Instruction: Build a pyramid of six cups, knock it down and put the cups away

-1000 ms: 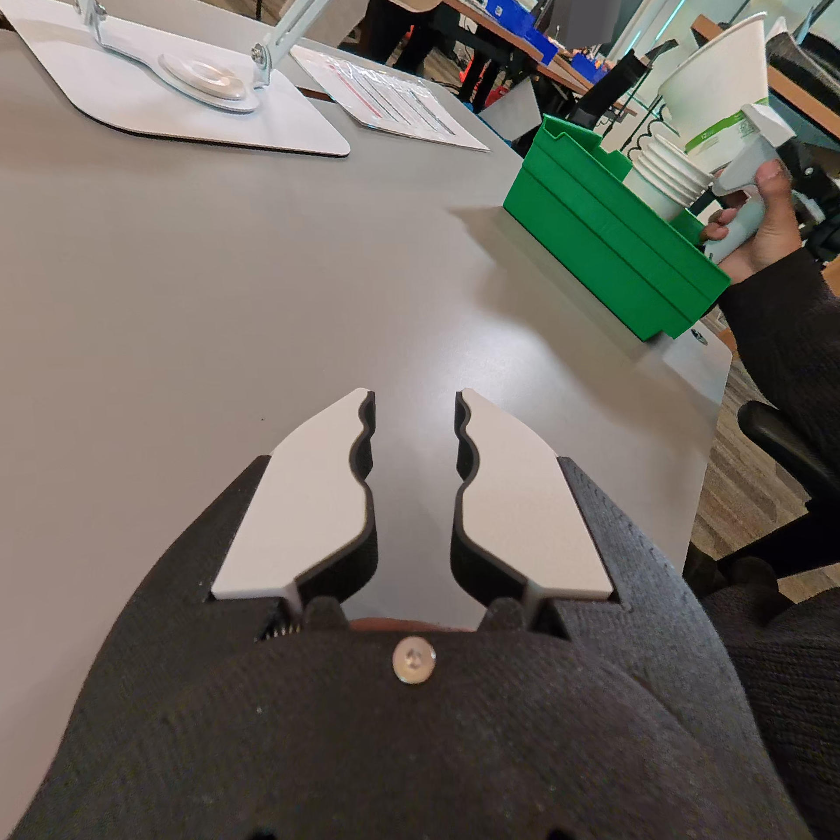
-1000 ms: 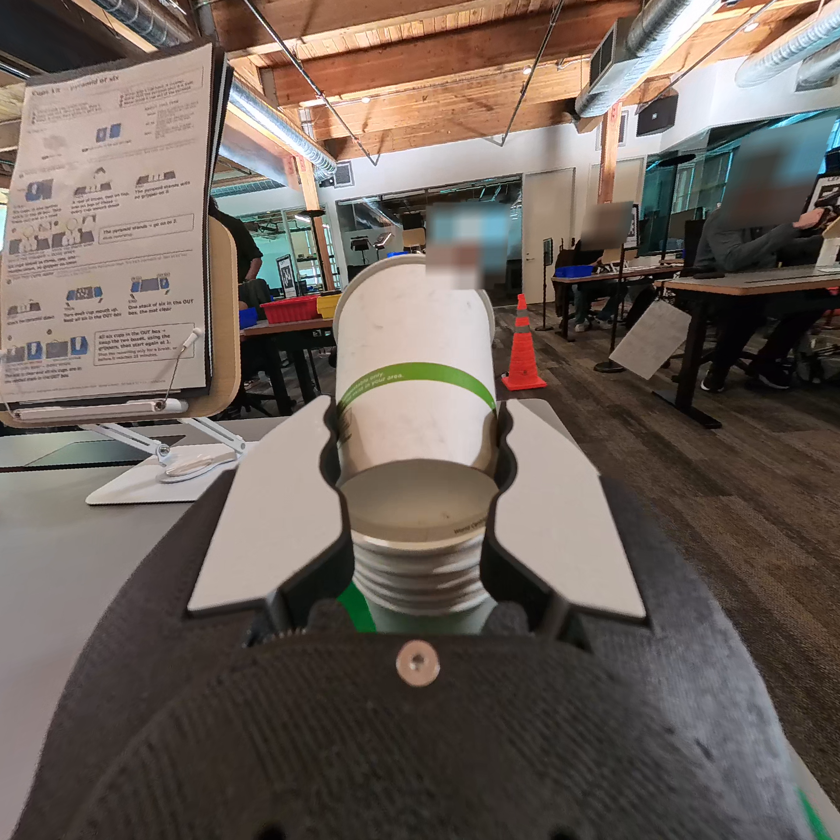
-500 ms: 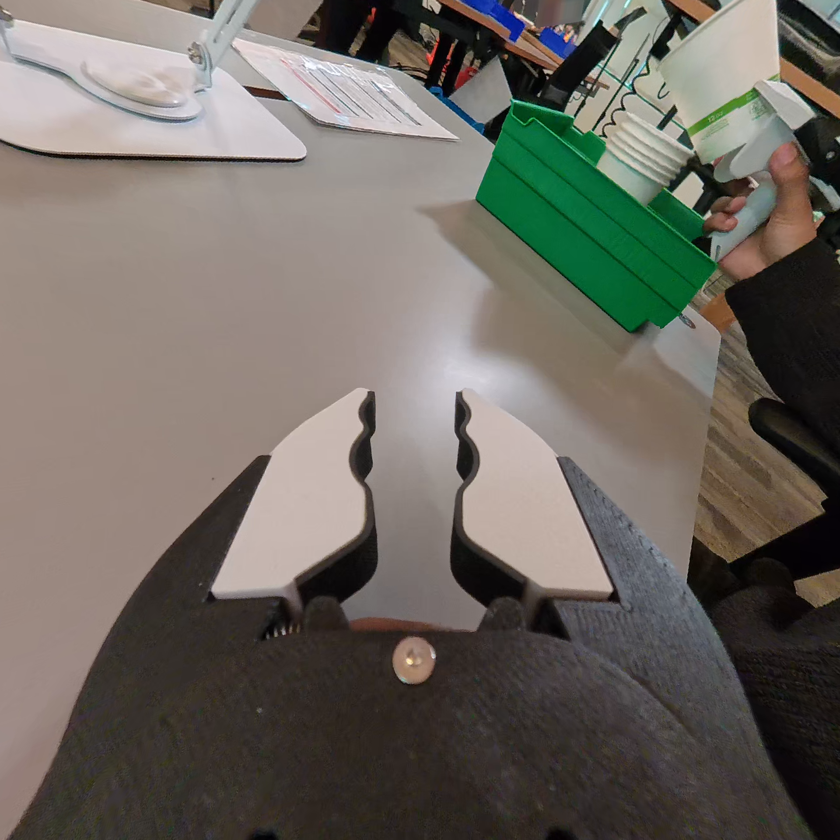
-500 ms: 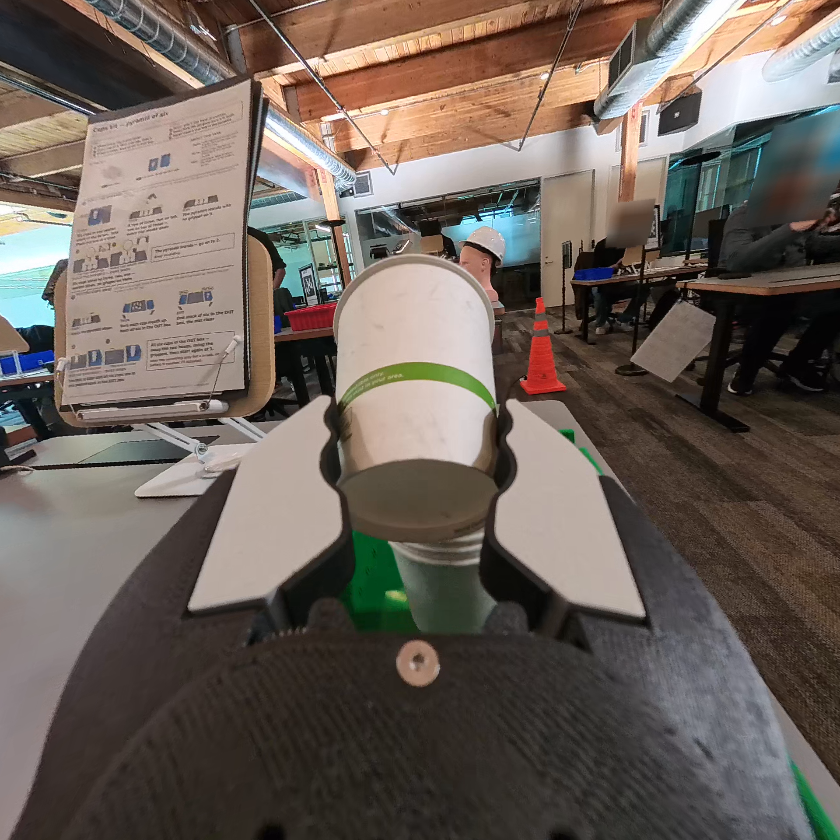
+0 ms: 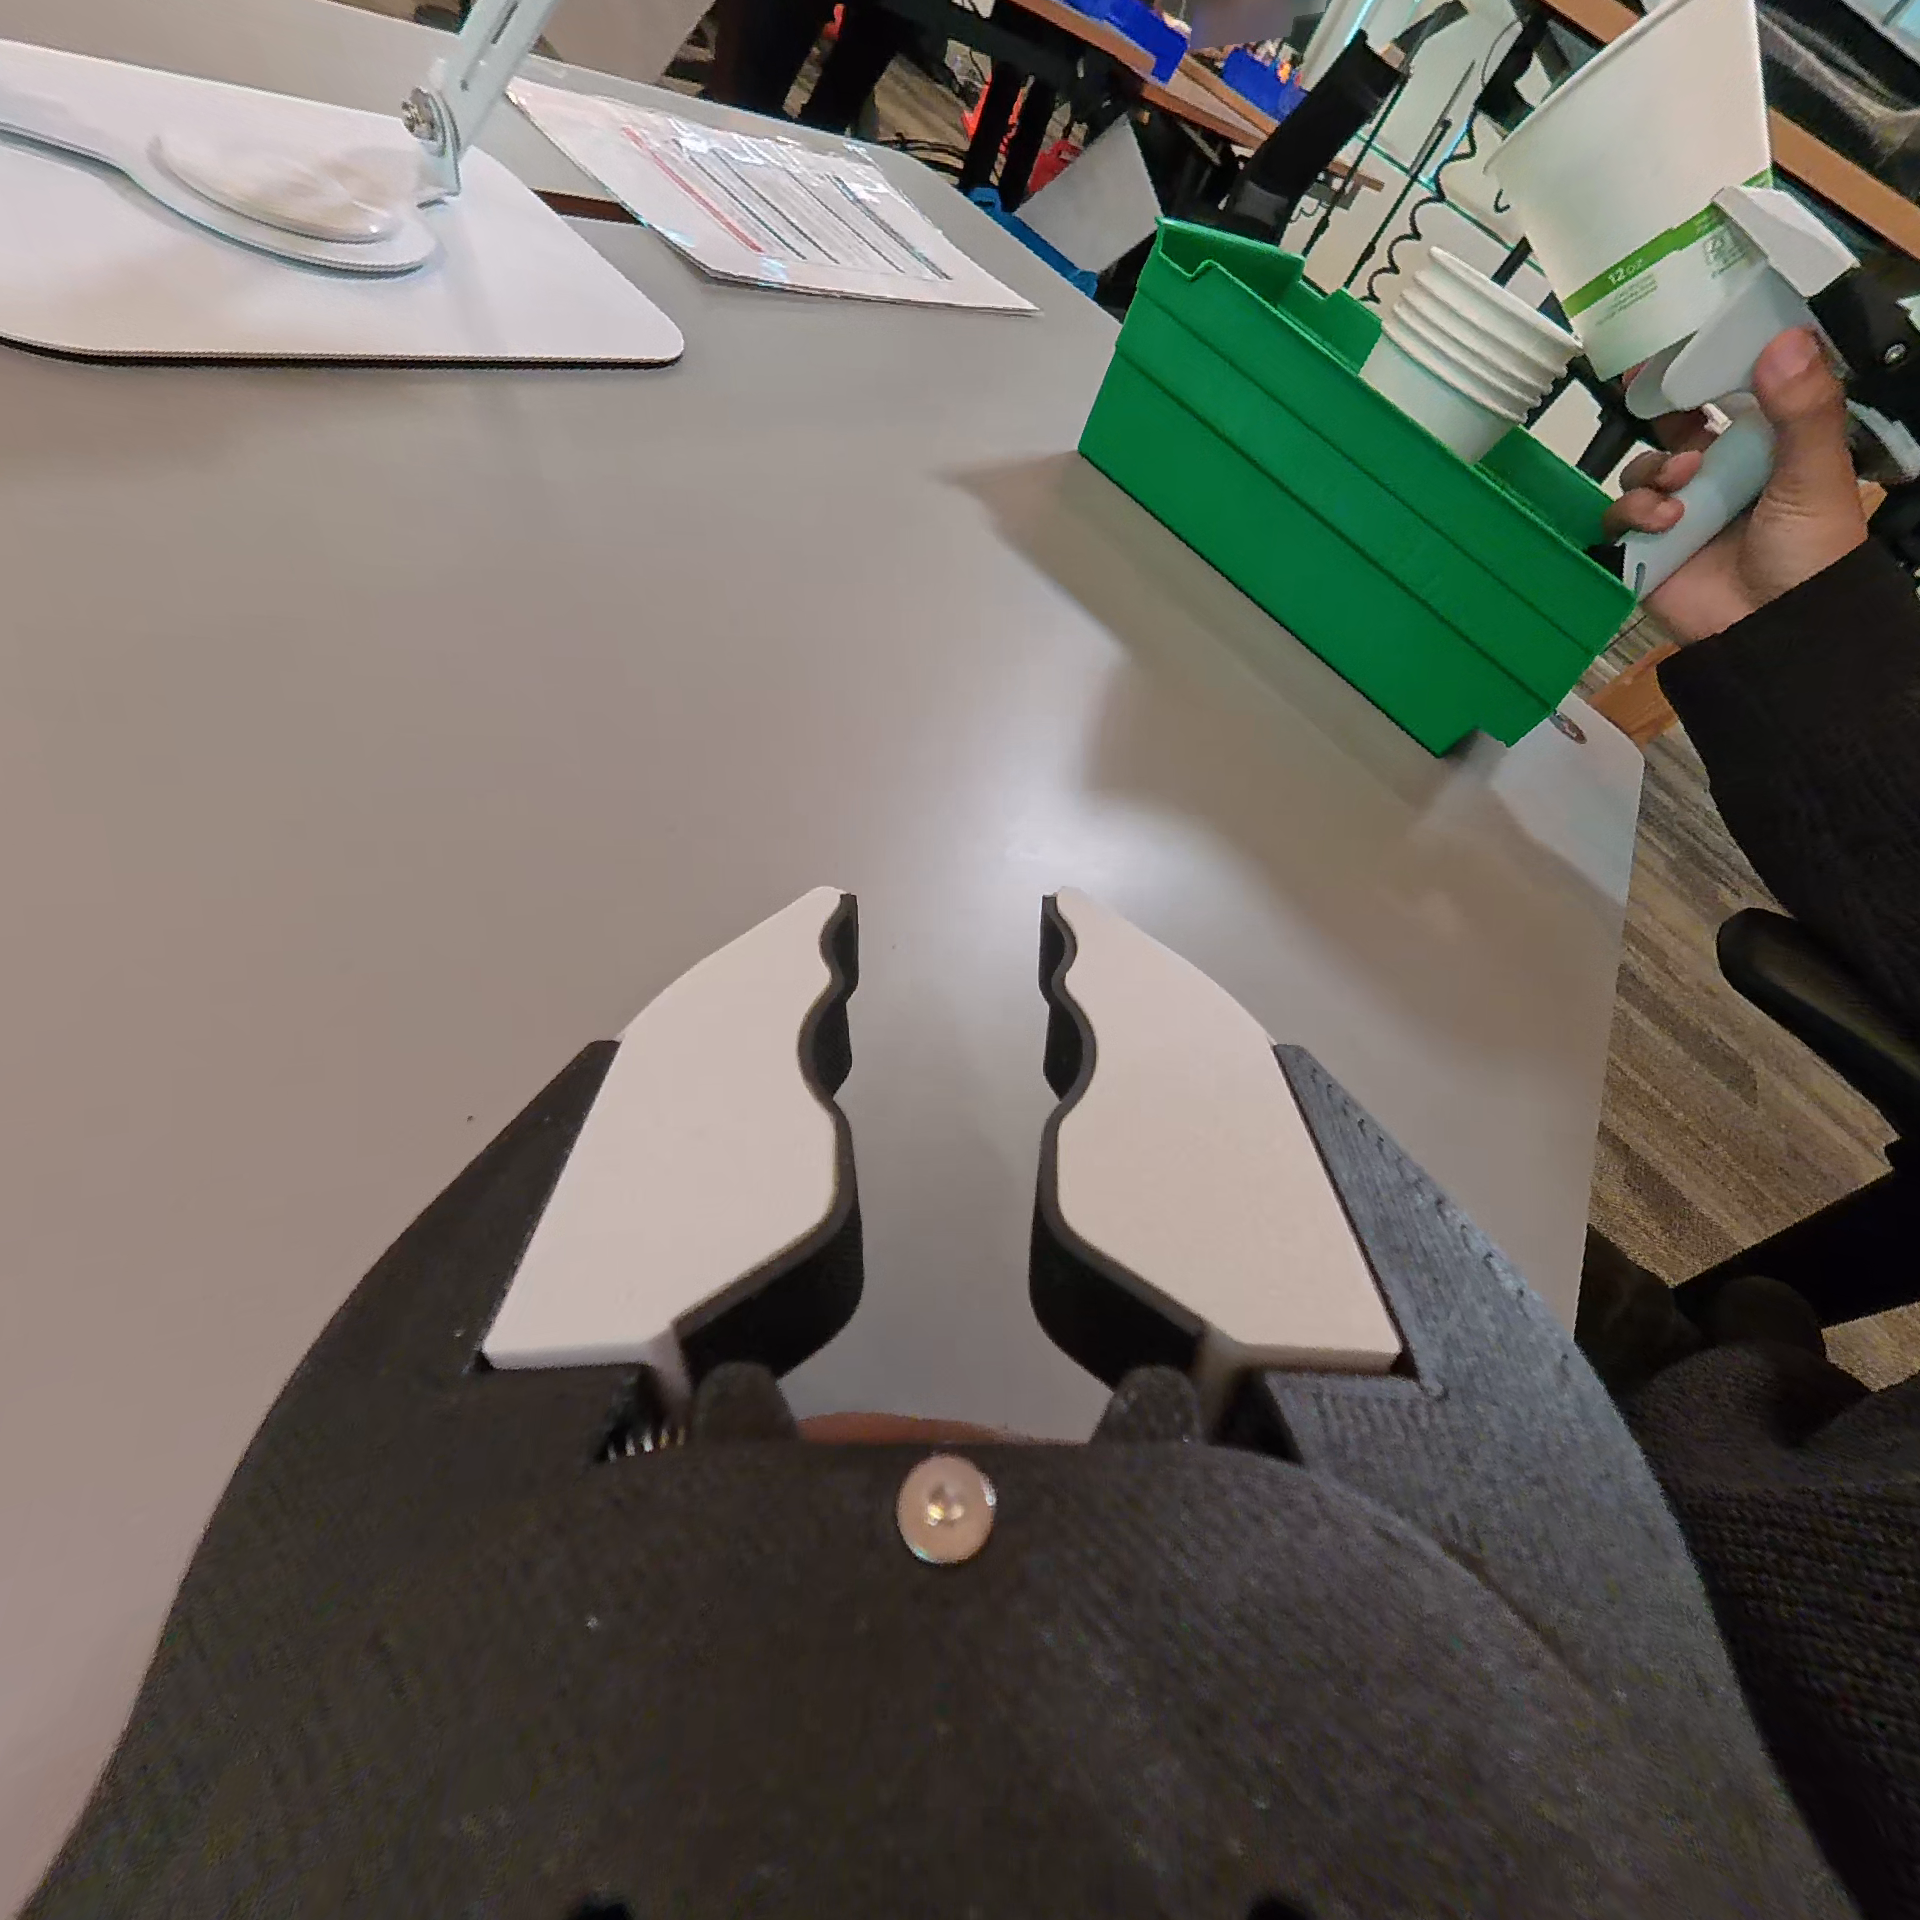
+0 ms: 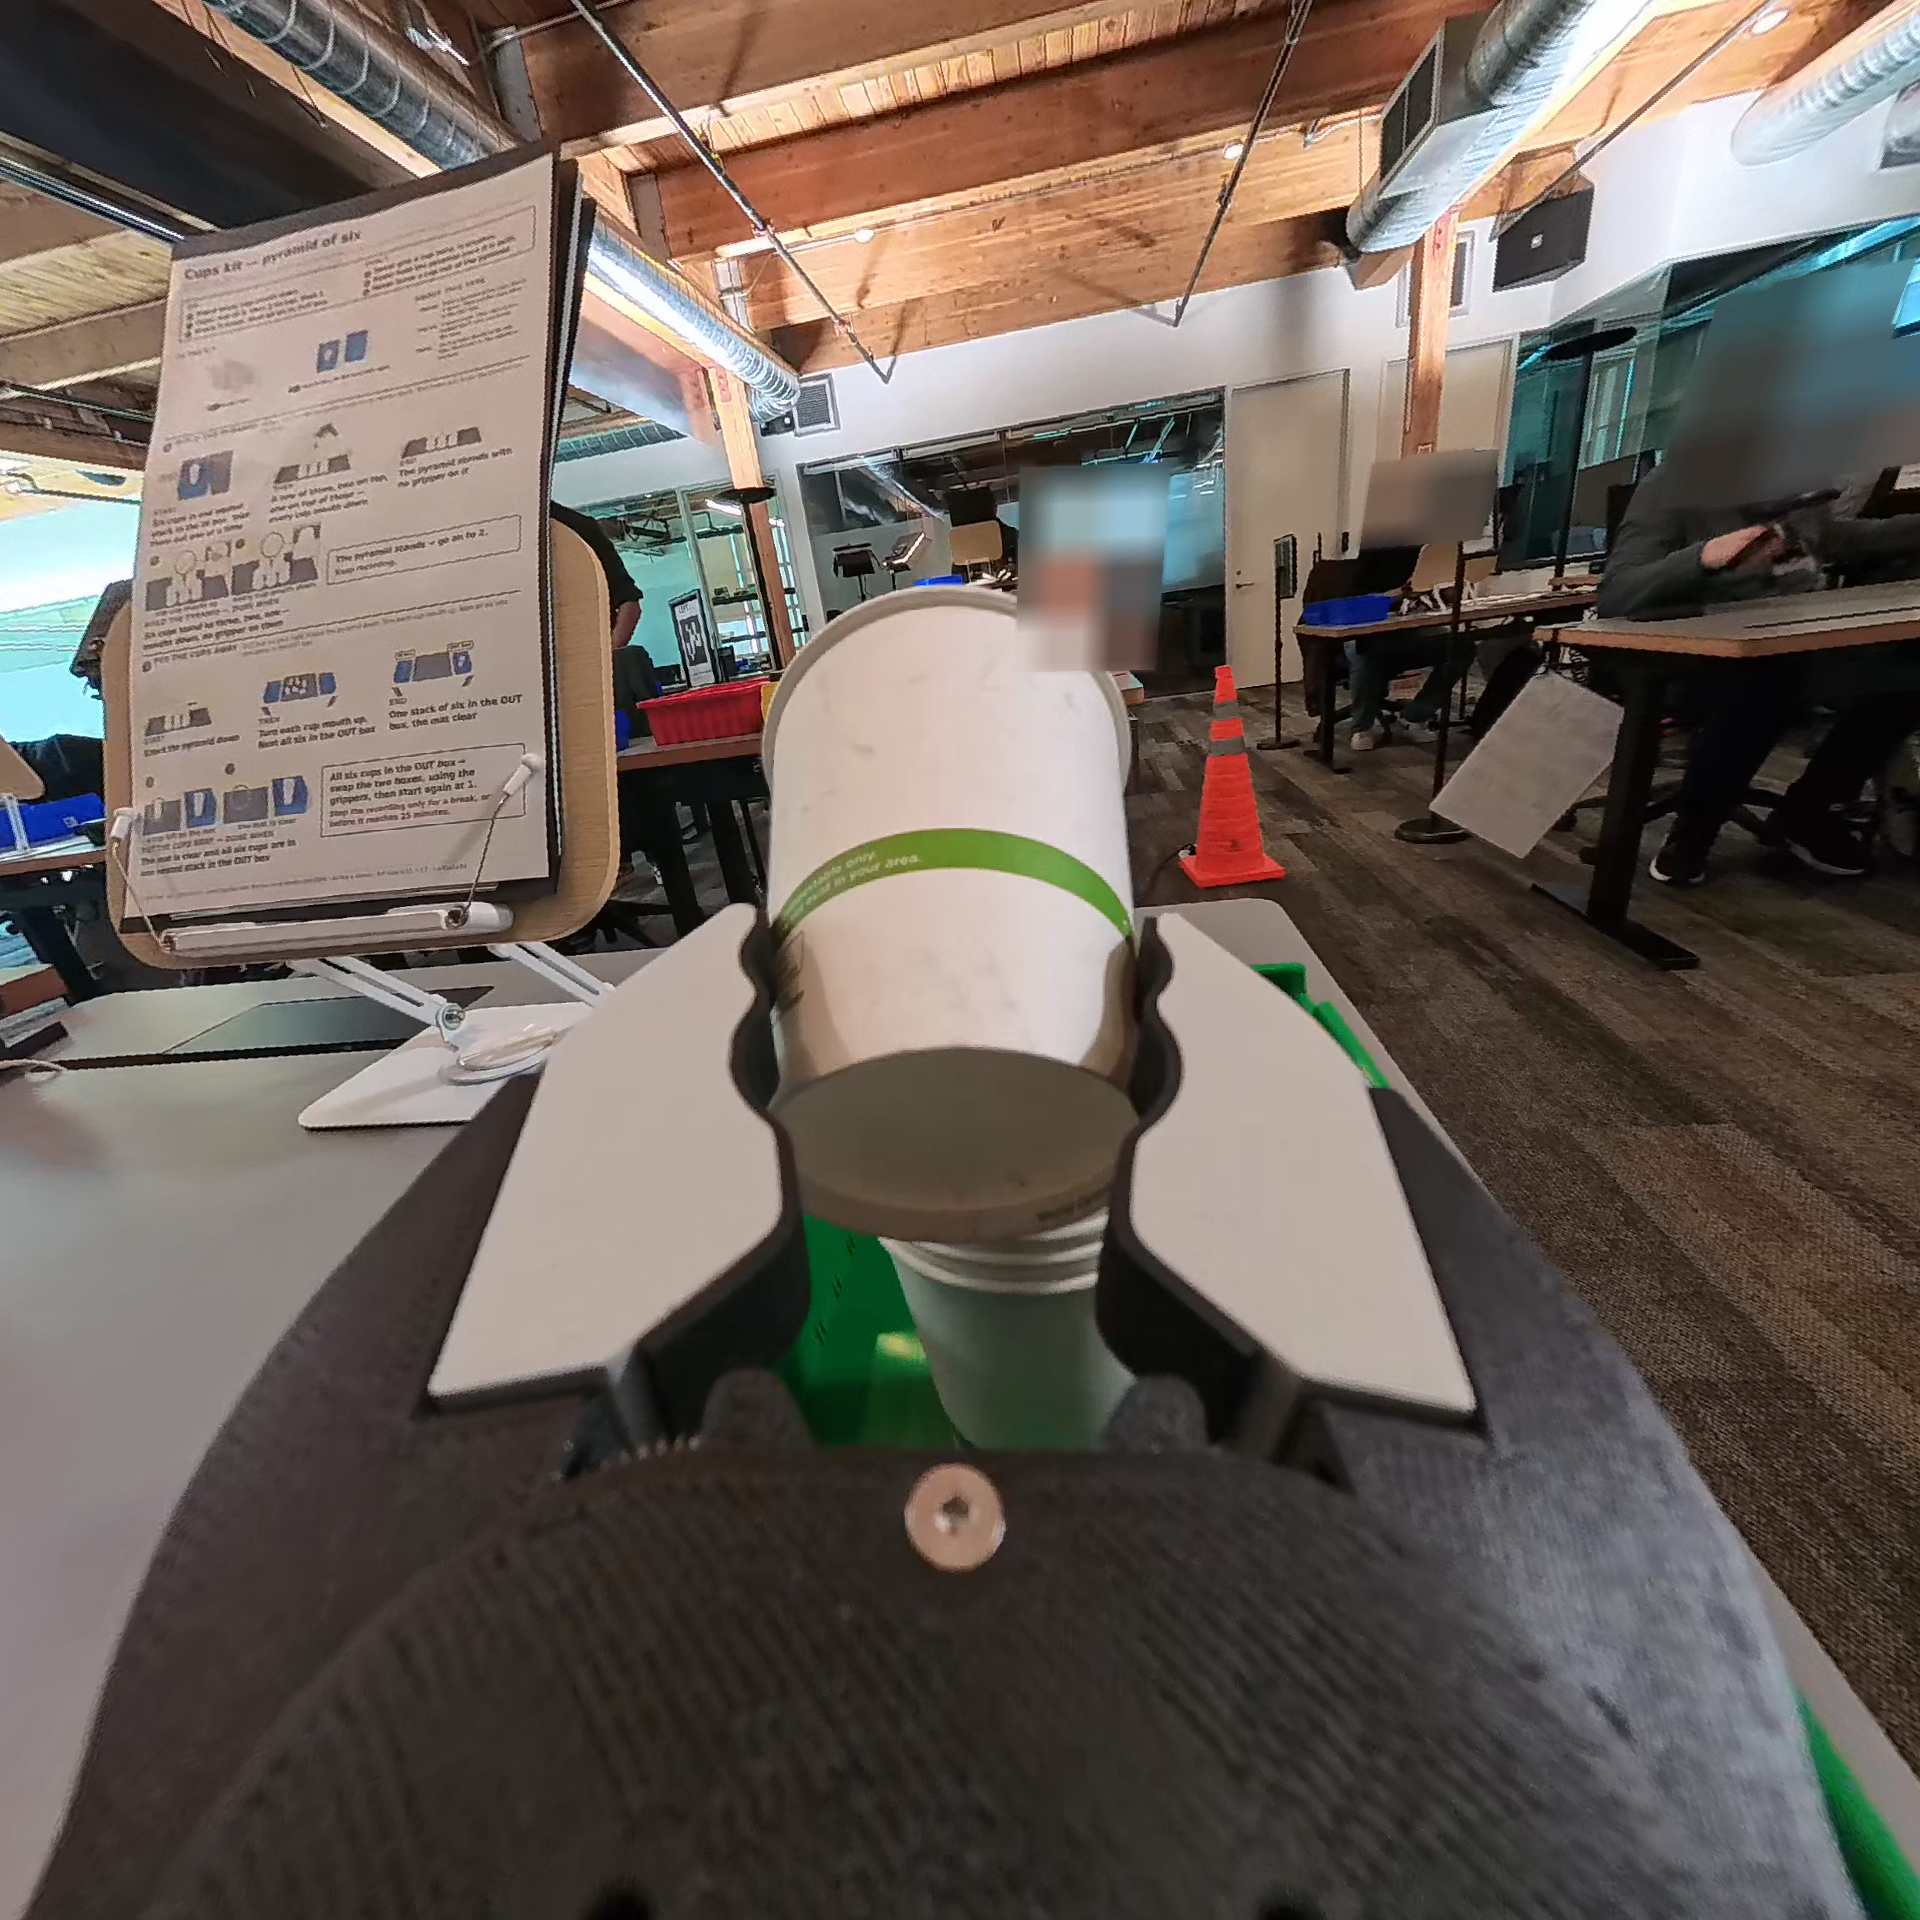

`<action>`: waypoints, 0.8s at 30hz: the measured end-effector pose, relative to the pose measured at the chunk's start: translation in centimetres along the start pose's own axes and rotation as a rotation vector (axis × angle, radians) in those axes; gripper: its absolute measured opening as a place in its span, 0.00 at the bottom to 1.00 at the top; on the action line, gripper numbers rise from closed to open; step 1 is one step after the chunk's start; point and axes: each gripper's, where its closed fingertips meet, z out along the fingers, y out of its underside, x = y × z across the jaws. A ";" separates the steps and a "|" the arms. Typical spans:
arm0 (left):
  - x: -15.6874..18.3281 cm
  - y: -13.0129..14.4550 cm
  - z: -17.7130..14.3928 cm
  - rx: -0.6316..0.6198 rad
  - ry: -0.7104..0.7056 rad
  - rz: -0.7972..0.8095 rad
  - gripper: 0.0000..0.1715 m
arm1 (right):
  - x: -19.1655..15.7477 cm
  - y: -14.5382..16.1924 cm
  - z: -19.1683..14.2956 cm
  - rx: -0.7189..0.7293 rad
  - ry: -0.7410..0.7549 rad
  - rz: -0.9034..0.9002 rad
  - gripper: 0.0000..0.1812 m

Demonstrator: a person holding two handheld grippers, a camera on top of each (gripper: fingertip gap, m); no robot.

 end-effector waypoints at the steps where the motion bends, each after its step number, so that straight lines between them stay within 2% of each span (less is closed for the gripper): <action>1: 0.0 0.0 0.0 0.000 0.000 -0.001 0.20 | 0.0 0.0 0.0 0.001 0.001 0.002 0.37; 24: -0.3 0.4 -1.0 0.008 -0.021 -0.012 0.20 | 1.0 -1.0 0.7 0.083 -0.017 0.104 0.37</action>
